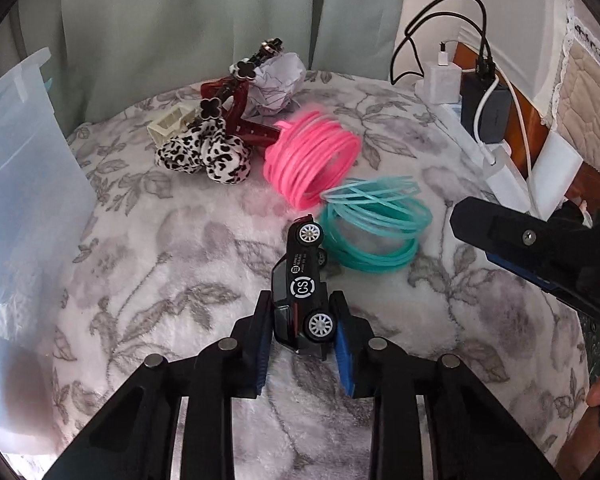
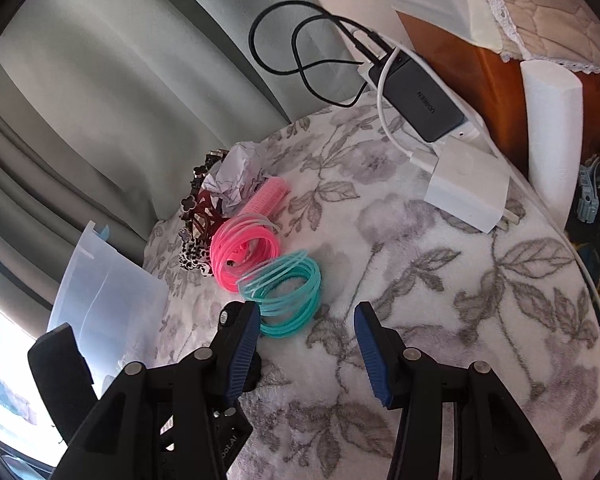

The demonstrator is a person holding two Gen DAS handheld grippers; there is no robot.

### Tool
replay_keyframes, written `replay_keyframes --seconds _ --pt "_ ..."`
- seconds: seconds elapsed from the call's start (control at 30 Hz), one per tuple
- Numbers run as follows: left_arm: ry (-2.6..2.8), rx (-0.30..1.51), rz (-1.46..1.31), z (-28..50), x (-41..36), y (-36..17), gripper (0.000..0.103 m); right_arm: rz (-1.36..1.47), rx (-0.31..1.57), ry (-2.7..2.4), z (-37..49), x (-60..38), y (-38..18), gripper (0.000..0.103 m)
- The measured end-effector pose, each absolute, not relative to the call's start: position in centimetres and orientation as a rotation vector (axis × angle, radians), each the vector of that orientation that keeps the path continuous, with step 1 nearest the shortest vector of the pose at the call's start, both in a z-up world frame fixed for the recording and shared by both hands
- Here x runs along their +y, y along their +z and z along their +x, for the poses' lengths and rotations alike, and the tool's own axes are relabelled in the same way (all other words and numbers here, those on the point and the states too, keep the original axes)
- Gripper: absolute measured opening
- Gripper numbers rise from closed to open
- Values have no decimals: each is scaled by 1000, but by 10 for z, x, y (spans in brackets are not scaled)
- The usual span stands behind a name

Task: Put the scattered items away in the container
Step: 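Grasp the black toy car with the left tool while the right tool grasps the pink and teal hair ties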

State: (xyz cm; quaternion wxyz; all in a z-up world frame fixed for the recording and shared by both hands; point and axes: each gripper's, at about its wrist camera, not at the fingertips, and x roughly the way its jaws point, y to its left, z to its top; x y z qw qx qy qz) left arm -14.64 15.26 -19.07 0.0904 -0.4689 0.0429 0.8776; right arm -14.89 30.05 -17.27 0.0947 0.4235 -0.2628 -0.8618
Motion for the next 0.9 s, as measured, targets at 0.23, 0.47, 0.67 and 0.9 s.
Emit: replay_keyframes --seconds 0.23,0.47,0.67,0.9 --pt "2713 6 -1438 -164 104 -185 29 1290 -698 -2535 -167 278 -177 52" --pt "2738 -129 -1481 -178 71 -188 29 1138 -616 -2580 -177 261 -149 52" --pt "2722 -146 -1466 -181 67 -190 29 1203 -614 -2536 -201 242 -159 52" --pt "2702 -178 -1462 -185 62 -193 29 1240 -648 -2499 -221 226 -169 42"
